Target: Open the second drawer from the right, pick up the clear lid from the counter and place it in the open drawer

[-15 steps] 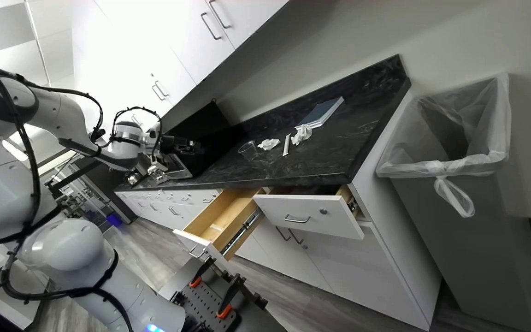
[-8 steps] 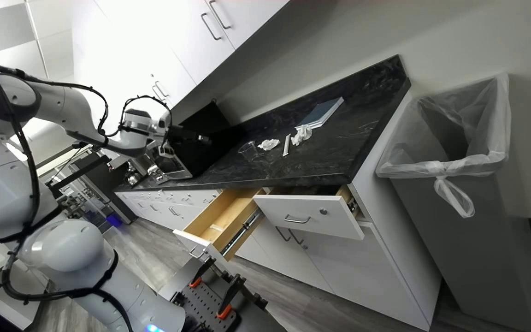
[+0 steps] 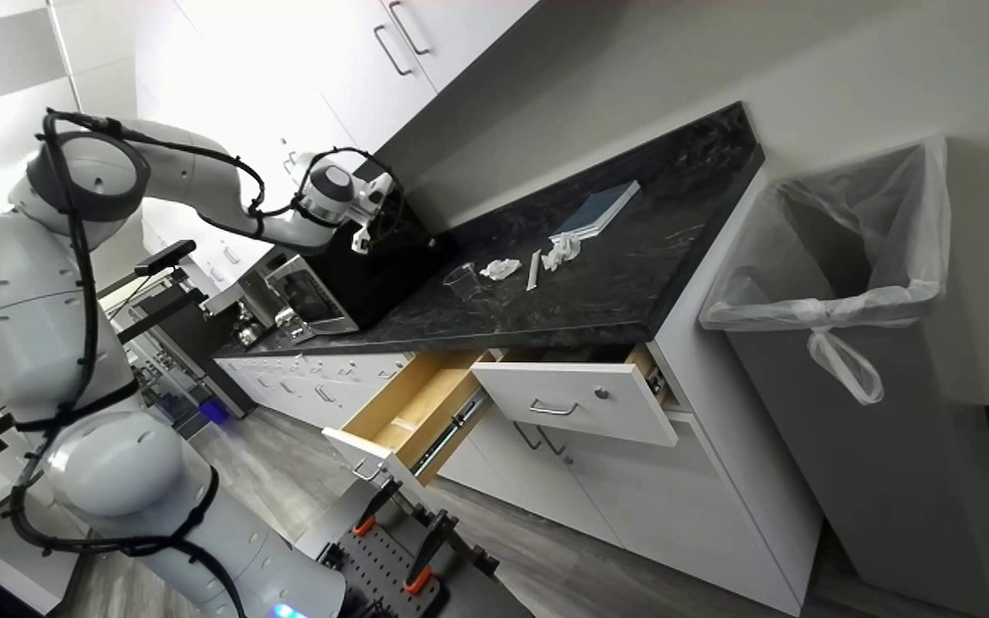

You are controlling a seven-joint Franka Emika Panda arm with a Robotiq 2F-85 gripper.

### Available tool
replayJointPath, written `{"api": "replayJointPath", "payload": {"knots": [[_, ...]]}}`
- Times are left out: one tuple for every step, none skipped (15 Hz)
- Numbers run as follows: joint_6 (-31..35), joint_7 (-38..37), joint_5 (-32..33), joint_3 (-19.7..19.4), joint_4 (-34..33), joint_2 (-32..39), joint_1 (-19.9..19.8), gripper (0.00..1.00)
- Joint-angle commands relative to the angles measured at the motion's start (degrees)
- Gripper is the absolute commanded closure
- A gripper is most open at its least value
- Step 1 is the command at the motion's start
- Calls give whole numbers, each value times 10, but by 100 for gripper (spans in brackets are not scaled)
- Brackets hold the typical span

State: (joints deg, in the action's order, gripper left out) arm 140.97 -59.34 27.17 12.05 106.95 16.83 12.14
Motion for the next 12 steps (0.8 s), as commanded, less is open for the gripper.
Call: {"api": "replayJointPath", "payload": {"knots": [[11,145,-148,9,-70,80,0,0],[-1,187,-193,14,-86,98,0,0],[-16,215,-225,13,-101,113,4,0],[-23,215,-236,-3,-114,126,19,0],[-27,219,-246,-12,-124,135,27,0],[-31,224,-254,-18,-133,143,33,0],[-28,216,-252,-29,-139,150,43,0],[-20,209,-248,-40,-144,155,52,0],[-18,205,-248,-48,-150,160,58,0],[-10,195,-244,-60,-153,164,66,0],[-11,190,-243,-67,-158,167,71,0],[-13,185,-242,-74,-162,169,76,0]]}}
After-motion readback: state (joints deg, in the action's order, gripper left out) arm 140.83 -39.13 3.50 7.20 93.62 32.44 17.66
